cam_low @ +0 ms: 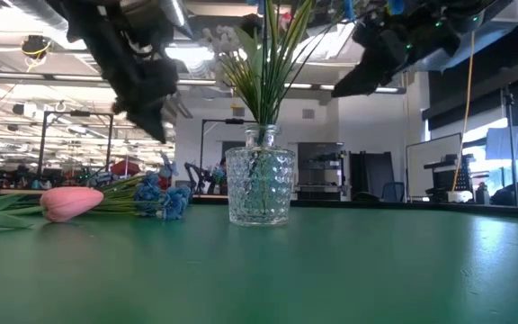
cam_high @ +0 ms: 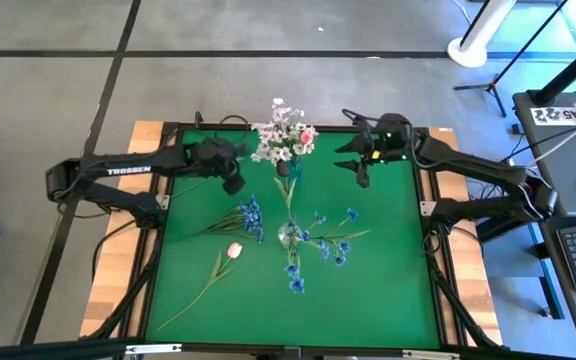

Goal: Sort flowers into vase by color
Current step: Put the black tulip into the transparent vase, then put the blue flowers into the transparent vase

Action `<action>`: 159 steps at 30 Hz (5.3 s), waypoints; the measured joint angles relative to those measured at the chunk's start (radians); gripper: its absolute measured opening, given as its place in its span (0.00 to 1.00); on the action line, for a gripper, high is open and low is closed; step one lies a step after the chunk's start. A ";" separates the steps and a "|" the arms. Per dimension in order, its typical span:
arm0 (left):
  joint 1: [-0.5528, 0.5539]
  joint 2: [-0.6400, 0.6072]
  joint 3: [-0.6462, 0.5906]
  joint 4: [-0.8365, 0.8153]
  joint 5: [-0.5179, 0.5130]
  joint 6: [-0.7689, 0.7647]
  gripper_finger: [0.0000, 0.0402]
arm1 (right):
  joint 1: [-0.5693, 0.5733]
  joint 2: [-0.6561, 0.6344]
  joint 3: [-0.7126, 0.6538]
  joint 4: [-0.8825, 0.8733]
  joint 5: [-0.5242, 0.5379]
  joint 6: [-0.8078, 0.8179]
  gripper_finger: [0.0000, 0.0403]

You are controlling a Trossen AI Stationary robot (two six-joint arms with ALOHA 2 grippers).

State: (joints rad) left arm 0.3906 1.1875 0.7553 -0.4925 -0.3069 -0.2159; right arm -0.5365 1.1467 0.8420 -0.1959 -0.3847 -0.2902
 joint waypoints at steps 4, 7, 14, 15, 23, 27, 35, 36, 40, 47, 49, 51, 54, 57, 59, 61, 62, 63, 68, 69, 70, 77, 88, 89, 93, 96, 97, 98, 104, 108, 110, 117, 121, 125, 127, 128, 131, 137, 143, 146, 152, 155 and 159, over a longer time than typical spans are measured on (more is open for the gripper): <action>0.082 0.028 0.032 -0.158 0.043 -0.042 0.03 | 0.007 -0.031 -0.022 0.005 -0.012 0.017 0.47; 0.156 0.038 0.033 -0.222 0.110 -0.046 0.03 | 0.007 -0.034 -0.040 0.004 -0.018 0.017 0.47; 0.241 0.050 0.033 -0.244 0.213 0.009 0.13 | 0.007 -0.034 -0.049 0.012 -0.087 0.029 0.47; 0.246 0.055 0.033 -0.248 0.213 0.013 0.16 | 0.007 -0.034 -0.049 0.013 -0.092 0.029 0.47; 0.273 0.175 0.033 -0.262 0.197 0.037 0.37 | 0.007 -0.034 -0.049 0.014 -0.098 0.020 0.47; 0.280 0.272 0.033 -0.251 0.141 0.044 0.39 | 0.007 -0.034 -0.049 0.014 -0.117 0.017 0.47; 0.341 0.431 0.040 -0.233 0.148 0.036 0.37 | 0.007 -0.034 -0.049 0.011 -0.150 0.003 0.47; 0.345 0.438 0.041 -0.232 0.155 0.031 0.36 | 0.007 -0.034 -0.049 0.010 -0.151 0.002 0.47; 0.354 0.443 0.041 -0.229 0.176 0.005 0.27 | 0.007 -0.034 -0.049 0.005 -0.159 -0.003 0.47; 0.349 0.442 0.037 -0.219 0.151 -0.039 0.02 | 0.007 -0.033 -0.049 -0.007 -0.191 -0.004 0.47; 0.349 0.443 0.047 -0.241 0.137 -0.042 0.01 | 0.006 -0.033 -0.049 -0.029 -0.254 -0.006 0.47; 0.347 0.422 0.059 -0.262 0.100 -0.054 0.01 | 0.006 -0.034 -0.049 -0.046 -0.290 -0.006 0.47; 0.334 0.355 0.089 -0.298 0.035 -0.063 0.00 | 0.007 -0.055 -0.050 -0.082 -0.267 -0.006 0.47; 0.318 0.248 0.153 -0.355 -0.024 -0.068 0.00 | 0.006 -0.077 -0.050 -0.113 -0.239 -0.006 0.47; 0.307 0.180 0.189 -0.415 -0.051 -0.088 0.00 | 0.006 -0.095 -0.050 -0.117 -0.226 -0.006 0.47; 0.297 0.087 0.243 -0.424 -0.061 -0.103 0.00 | 0.006 -0.114 -0.050 -0.120 -0.227 -0.006 0.47; 0.292 0.039 0.264 -0.432 -0.060 -0.114 0.00 | 0.006 -0.121 -0.050 -0.115 -0.227 -0.006 0.47; 0.285 -0.007 0.281 -0.440 -0.054 -0.122 0.00 | 0.006 -0.127 -0.050 -0.118 -0.226 -0.006 0.47; 0.205 -0.227 0.349 -0.342 0.021 -0.149 0.00 | 0.006 -0.133 -0.050 -0.121 -0.223 -0.006 0.47; 0.186 -0.271 0.350 -0.305 0.053 -0.146 0.00 | 0.006 -0.133 -0.050 -0.120 -0.211 -0.006 0.47; 0.161 -0.313 0.350 -0.261 0.088 -0.141 0.00 | 0.006 -0.133 -0.050 -0.119 -0.195 -0.006 0.47; -0.141 -0.438 0.298 0.102 0.258 -0.118 0.00 | -0.014 -0.132 -0.080 -0.126 0.169 -0.051 0.47; -0.559 -0.320 -0.063 0.842 0.083 0.098 0.00 | -0.092 -0.132 -0.276 0.138 -0.102 0.101 0.47; -0.577 -0.295 -0.090 0.905 0.080 0.110 0.00 | -0.092 -0.132 -0.293 0.170 -0.102 0.121 0.47; -0.617 -0.167 -0.156 1.135 0.057 0.141 0.00 | -0.092 -0.132 -0.360 0.320 -0.102 0.210 0.47; -0.623 -0.049 -0.159 1.251 0.056 0.148 0.00 | -0.092 -0.132 -0.402 0.430 -0.110 0.256 0.47; -0.623 -0.011 -0.155 1.280 0.056 0.148 0.00 | -0.092 -0.132 -0.412 0.449 -0.116 0.261 0.47; -0.623 0.021 -0.149 1.305 0.060 0.149 0.00 | -0.092 -0.132 -0.421 0.467 -0.121 0.265 0.47; -0.622 0.157 -0.122 1.324 0.054 0.140 0.00 | -0.091 -0.132 -0.463 0.510 -0.124 0.286 0.47; -0.623 0.201 -0.118 1.328 -0.002 0.135 0.00 | -0.091 -0.132 -0.475 0.511 -0.132 0.286 0.47; -0.622 0.218 -0.118 1.326 -0.044 0.138 0.00 | -0.091 -0.132 -0.478 0.507 -0.132 0.286 0.47; -0.622 0.228 -0.118 1.325 -0.069 0.146 0.00 | -0.091 -0.132 -0.478 0.507 -0.177 0.286 0.47; -0.622 0.228 -0.118 1.263 -0.070 0.102 0.00 | -0.091 -0.132 -0.478 0.509 -0.177 0.286 0.47; -0.622 0.228 -0.118 1.175 -0.081 0.067 0.01 | -0.091 -0.132 -0.478 0.518 -0.195 0.286 0.47; -0.626 0.229 -0.118 1.140 -0.083 0.044 0.04 | -0.091 -0.132 -0.478 0.535 -0.209 0.287 0.47; -0.631 0.229 -0.118 1.128 -0.084 0.041 0.06 | -0.091 -0.132 -0.478 0.543 -0.211 0.286 0.47; -0.650 0.229 -0.118 1.097 -0.083 0.014 0.13 | -0.091 -0.132 -0.478 0.556 -0.211 0.286 0.47; -0.677 0.225 -0.118 1.056 -0.130 -0.036 0.28 | -0.091 -0.132 -0.478 0.567 -0.211 0.286 0.47; -0.707 0.173 -0.046 0.836 -0.206 -0.060 0.39 | -0.091 -0.132 -0.478 0.569 -0.211 0.286 0.47; -0.735 0.135 0.042 0.595 -0.259 -0.111 0.40 | -0.091 -0.132 -0.478 0.569 -0.211 0.286 0.47; -0.797 0.118 0.238 0.096 -0.285 -0.319 0.40 | -0.092 -0.132 -0.477 0.569 -0.211 0.285 0.47; -0.820 0.119 0.312 -0.150 -0.270 -0.483 0.40 | -0.092 -0.132 -0.477 0.568 -0.211 0.285 0.47; -0.832 0.121 0.329 -0.434 -0.182 -0.718 0.40 | -0.092 -0.132 -0.477 0.568 -0.211 0.285 0.47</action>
State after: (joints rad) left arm -0.4418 1.3084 1.0848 -0.9266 -0.4891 -0.9336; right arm -0.6281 1.0149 0.3645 0.3725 -0.5955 -0.0048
